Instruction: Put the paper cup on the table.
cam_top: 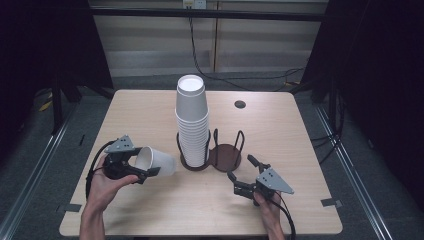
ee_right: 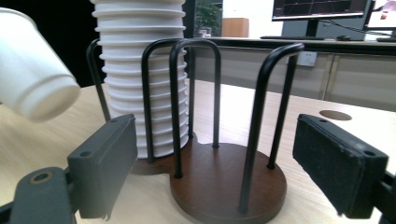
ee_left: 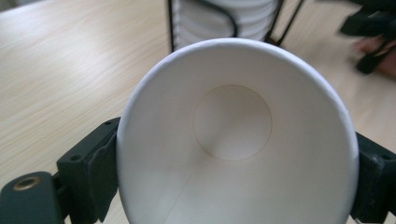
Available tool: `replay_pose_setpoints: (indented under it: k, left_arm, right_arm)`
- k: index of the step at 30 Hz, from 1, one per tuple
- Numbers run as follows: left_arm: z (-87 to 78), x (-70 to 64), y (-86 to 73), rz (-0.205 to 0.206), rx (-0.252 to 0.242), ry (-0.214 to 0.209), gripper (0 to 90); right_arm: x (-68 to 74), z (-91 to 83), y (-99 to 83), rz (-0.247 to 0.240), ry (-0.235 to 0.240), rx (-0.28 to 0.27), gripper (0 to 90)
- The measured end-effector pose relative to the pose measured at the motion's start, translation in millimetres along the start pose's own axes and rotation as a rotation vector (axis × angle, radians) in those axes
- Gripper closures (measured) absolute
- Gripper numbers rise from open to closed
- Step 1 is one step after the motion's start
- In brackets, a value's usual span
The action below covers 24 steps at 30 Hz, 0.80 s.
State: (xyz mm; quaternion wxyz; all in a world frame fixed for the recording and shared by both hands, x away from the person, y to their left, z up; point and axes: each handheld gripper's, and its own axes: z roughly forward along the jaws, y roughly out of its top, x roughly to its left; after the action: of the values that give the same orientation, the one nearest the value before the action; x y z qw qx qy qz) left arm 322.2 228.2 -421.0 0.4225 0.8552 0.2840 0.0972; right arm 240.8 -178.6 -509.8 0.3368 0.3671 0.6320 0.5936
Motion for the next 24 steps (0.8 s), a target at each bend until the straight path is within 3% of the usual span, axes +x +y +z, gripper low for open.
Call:
replay_pose_setpoints:
  k: [4,8,11,17,21,24]
  left_arm:
    - [1.4,8.2,6.9,-0.006,0.016,0.003,9.6]
    - [4.7,11.2,17.7,-0.005,0.097,0.084,9.3]
    - [3.3,13.1,23.9,-0.009,0.091,0.056,9.2]
    - [8.0,19.4,32.0,0.019,0.192,0.135,8.9]
    - [13.0,23.3,33.3,0.026,0.227,0.125,8.9]
    - [16.5,25.1,36.0,0.041,0.288,0.163,8.8]
  right_arm:
    - [-3.5,-3.4,-1.6,0.052,0.012,-0.043,13.2]
    - [-0.6,-4.1,-2.1,0.022,0.008,-0.053,13.3]
    - [-0.7,-5.8,-2.5,0.015,0.013,-0.062,13.2]
    - [-0.9,-5.8,-2.5,0.018,0.014,-0.060,14.5]
    - [-0.8,-5.7,-2.5,0.017,0.015,-0.061,14.4]
    - [-0.7,-5.8,-2.6,0.017,0.012,-0.061,14.4]
